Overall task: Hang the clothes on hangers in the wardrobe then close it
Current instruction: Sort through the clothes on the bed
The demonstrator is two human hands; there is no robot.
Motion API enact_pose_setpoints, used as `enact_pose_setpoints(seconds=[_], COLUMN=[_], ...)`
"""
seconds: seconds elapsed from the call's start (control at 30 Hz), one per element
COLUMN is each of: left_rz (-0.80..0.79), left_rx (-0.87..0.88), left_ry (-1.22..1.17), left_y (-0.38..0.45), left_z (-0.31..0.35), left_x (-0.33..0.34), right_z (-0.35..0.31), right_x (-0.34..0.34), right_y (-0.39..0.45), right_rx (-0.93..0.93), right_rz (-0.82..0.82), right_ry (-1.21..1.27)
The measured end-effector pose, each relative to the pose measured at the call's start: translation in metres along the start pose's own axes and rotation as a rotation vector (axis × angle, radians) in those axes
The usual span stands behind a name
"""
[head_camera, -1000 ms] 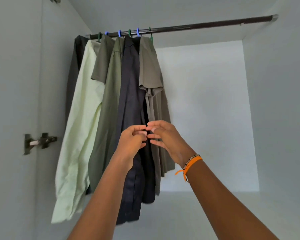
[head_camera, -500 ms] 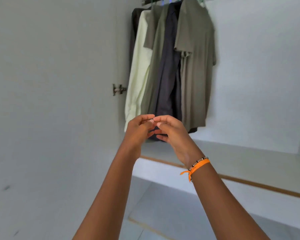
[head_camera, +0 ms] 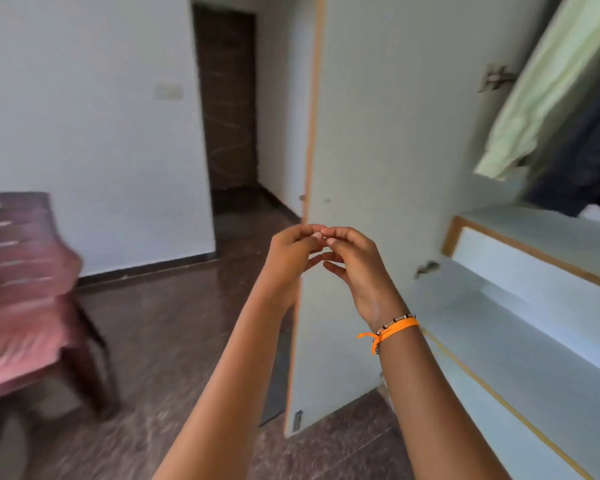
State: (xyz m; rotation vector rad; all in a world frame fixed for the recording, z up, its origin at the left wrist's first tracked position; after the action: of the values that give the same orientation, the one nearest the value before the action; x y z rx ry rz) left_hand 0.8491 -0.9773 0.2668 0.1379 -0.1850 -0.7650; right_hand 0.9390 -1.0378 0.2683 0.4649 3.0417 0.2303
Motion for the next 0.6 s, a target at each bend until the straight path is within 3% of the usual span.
enact_pose_setpoints(seconds=[0.4, 0.6], left_rz=[0.577, 0.845], left_rx=[-0.065, -0.122], left_ry=[-0.079, -0.042], left_y=[-0.218, -0.337], left_z=[-0.021, -0.010], left_x=[-0.368, -0.519], right_z=[0.096, 0.121], right_x=[0.422, 0.617], right_y=[0.026, 0.014], right_rx=[0.195, 0.276], right_rz=[-0.538, -0.785], right_ry=[0.167, 0.194])
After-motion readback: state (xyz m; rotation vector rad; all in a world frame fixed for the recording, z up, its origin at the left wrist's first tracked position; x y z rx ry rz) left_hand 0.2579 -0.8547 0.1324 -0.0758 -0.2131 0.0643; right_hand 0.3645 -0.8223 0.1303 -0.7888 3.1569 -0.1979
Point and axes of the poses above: each hand's wrist, its own y-axis towards the middle knuckle, its own x-axis out of the palm, z = x × y, the point moved 9 cm from there along y, towards the middle knuckle, and after that the axes turned 13 degrees about -z, right-handed, at the moved point
